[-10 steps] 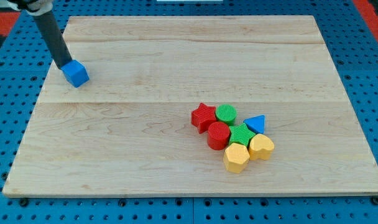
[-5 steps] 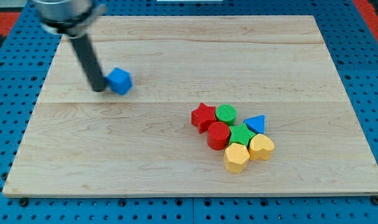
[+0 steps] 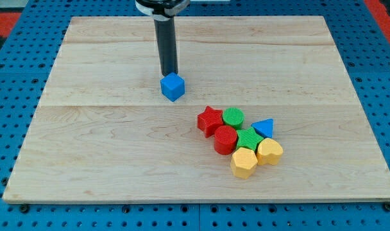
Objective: Push blue cube into group of blocks
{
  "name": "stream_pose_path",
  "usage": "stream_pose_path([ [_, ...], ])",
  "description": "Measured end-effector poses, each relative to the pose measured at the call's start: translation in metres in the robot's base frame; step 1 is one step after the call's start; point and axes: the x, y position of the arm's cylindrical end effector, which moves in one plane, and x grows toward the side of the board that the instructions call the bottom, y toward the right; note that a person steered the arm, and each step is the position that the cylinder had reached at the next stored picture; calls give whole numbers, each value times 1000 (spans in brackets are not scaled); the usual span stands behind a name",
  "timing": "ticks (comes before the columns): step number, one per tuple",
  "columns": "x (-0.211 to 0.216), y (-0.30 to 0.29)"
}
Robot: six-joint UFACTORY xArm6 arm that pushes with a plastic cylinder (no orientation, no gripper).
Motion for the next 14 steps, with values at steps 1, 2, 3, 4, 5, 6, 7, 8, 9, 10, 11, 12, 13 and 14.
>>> stream_pose_path([
  [1,-1,-33],
  [2,3,-46],
  [3,5,-8],
  [4,6,3],
  [5,7,-32],
  [6,32,-11],
  [7,40,27],
  [8,44,60],
  [9,57,107],
  [10,63,147],
  [11,72,186],
  [12,80,220],
  [13,47,218],
  [14,8,122],
])
